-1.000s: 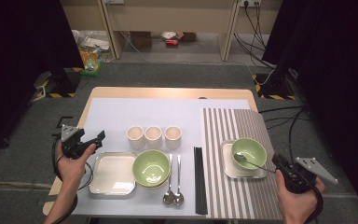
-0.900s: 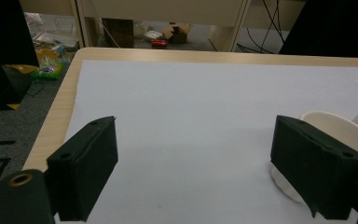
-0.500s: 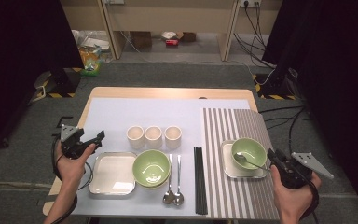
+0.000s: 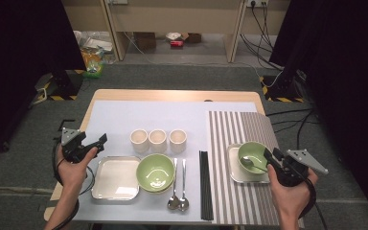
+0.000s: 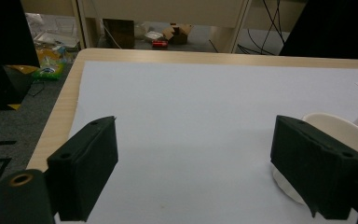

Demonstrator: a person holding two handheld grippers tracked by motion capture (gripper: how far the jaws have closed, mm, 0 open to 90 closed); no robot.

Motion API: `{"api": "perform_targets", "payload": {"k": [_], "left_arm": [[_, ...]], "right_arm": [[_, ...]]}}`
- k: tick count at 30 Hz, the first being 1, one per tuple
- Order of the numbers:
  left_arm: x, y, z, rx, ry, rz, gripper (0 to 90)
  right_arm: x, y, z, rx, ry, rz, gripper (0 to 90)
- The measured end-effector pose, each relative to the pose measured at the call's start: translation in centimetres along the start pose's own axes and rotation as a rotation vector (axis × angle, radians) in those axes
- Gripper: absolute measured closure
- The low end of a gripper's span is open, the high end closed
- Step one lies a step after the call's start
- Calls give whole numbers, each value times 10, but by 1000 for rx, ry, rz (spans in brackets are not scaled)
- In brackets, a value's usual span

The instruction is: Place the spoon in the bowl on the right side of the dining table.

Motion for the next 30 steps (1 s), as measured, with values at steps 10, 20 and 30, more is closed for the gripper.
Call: {"api": "perform_targets", "payload": {"k": [10,20,30], "left_arm": [[-1,1,1,6,0,3,139],[-2,3,2,8,2,3,139],[-1,4,1,13,5,-8,139]], "right_arm": [[17,11,-10,19,-31,-36,646],[33,25,-16,37,-42,-77,643],[47,38,-26,33,-50,-122,606]]}}
Point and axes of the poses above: each handheld gripper's, and its own axes: y roughly forward along the jaws, z roughly out of its underside, x roughly to its left, the point moved 5 cm from there along y, roughly forward along the jaws, and after that the axes turned 12 degrees about -y, right-handed, at the moved point
